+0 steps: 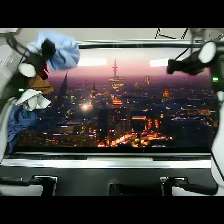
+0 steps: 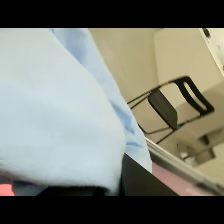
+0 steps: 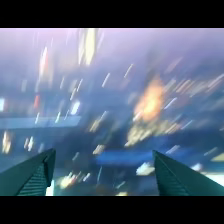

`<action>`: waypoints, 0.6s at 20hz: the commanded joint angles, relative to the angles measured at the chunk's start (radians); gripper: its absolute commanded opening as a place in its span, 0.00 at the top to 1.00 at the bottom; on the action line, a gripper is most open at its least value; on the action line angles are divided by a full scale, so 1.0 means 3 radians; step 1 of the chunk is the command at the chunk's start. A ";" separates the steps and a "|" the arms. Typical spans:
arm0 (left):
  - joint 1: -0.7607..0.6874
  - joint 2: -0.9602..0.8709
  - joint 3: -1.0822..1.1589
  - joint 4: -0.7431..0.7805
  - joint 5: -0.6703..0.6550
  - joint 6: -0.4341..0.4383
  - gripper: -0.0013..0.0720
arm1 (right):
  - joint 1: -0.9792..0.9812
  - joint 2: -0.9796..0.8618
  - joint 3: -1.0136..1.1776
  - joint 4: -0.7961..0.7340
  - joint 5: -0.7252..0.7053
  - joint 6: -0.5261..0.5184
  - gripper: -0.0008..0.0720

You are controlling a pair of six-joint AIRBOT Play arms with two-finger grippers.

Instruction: Fold the clothes and pants, and hang the long-sleeved shirts on hangers.

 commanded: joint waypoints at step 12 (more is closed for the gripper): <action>-0.1864 0.1217 -0.2096 0.0085 -0.2139 0.0139 0.95 | 0.0003 0.1161 -0.0006 -0.0233 0.1264 0.0099 0.06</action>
